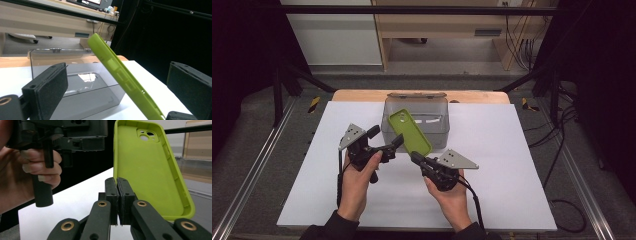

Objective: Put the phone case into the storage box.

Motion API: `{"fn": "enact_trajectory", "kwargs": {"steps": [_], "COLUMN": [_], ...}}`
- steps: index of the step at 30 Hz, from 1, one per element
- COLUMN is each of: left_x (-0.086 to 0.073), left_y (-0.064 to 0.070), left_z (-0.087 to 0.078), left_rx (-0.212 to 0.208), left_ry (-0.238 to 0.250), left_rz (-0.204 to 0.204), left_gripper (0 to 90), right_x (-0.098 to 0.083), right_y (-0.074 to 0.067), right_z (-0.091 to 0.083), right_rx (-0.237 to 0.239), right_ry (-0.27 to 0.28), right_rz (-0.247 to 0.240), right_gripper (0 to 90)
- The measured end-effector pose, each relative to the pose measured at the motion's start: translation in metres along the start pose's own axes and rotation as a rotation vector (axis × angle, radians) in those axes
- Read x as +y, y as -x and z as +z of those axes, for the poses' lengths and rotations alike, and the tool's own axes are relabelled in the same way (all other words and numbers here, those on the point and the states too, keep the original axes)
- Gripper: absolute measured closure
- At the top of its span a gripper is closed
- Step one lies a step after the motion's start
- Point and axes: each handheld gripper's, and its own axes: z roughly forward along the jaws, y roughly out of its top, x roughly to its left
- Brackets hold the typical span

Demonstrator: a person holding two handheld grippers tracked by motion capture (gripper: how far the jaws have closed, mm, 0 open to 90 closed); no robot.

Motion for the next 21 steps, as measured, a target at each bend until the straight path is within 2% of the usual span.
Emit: {"fn": "enact_trajectory", "kwargs": {"steps": [6,16,21], "left_x": [0.000,-0.002,-0.004], "left_y": [0.002,0.009,0.012], "left_z": [0.000,0.002,0.003], "left_rx": [-0.004,0.008,0.004], "left_ry": [0.019,0.027,0.039], "left_rz": [-0.020,-0.009,-0.005], "left_gripper": [6.9,16.2,24.8], "right_x": [0.002,0.005,0.005], "right_y": [-0.006,-0.014,-0.017], "right_z": [0.003,0.006,0.008], "right_rx": [0.014,0.031,0.036], "right_ry": [0.003,0.015,0.021], "right_rz": [-0.003,-0.005,-0.007], "right_gripper": [87.9,87.9,87.9]}}
